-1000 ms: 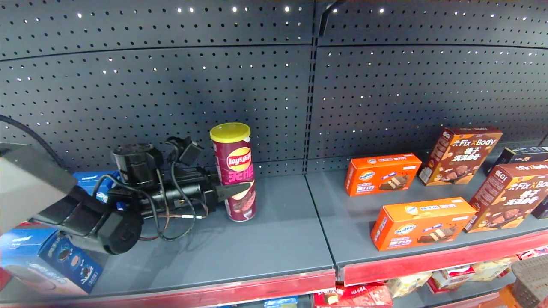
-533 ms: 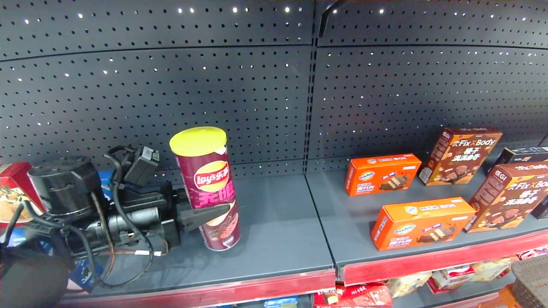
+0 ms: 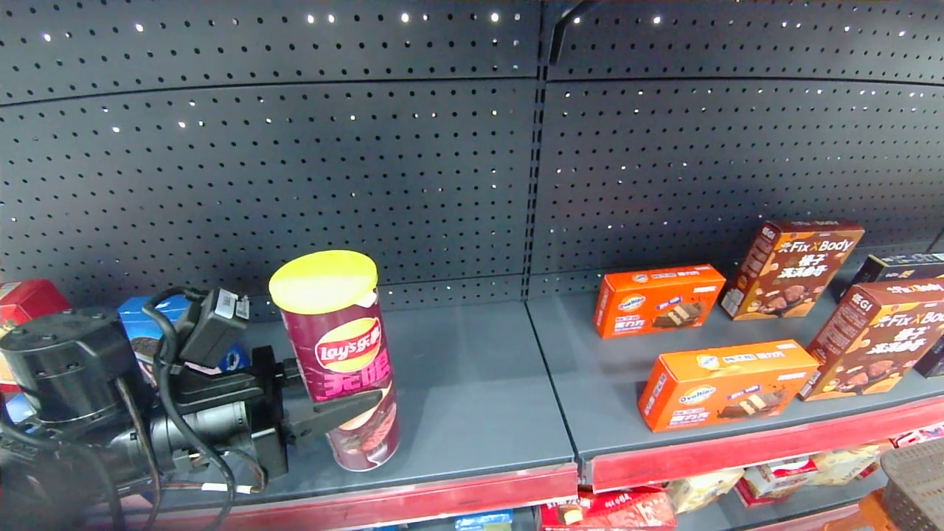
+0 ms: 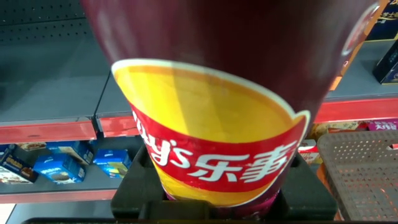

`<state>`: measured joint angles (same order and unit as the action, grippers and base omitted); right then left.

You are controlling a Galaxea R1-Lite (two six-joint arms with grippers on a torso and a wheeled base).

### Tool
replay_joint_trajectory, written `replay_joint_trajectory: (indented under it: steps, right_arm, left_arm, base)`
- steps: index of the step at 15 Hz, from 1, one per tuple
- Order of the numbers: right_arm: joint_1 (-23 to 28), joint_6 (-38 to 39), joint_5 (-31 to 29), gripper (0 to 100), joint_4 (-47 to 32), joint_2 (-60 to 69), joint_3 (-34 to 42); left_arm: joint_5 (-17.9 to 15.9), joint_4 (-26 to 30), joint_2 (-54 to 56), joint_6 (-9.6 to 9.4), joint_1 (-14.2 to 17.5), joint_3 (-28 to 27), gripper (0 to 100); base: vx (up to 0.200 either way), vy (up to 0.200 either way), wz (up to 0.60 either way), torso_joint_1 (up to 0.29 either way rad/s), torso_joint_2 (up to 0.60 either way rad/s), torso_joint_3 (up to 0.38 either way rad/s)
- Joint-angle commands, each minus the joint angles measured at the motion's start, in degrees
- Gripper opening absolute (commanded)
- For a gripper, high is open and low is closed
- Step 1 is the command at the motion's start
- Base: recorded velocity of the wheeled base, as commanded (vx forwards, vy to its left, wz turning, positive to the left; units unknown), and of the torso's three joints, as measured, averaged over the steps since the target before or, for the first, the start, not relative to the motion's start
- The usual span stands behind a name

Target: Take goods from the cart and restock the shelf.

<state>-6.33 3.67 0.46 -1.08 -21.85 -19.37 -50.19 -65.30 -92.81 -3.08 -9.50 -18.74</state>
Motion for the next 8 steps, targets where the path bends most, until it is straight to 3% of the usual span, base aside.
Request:
replay_joint_trajectory:
  steps: [1,8]
  right_arm:
    - [0.09,0.02,0.06,0,0.03,0.05,0.03]
    - [-0.09,0.02,0.06,0,0.03,-0.04,0.12]
  left_arm:
    - [0.00,-0.09,-2.99,-0.08,0.00,-0.60,0]
    - [0.62,-1.67,-10.38,-0.43,-0.35,-3.68,0]
  base:
    - [0.000,0.000,0.00,0.000,0.00,0.000]
    - [0.000,0.000,0.00,0.000,0.00,0.000]
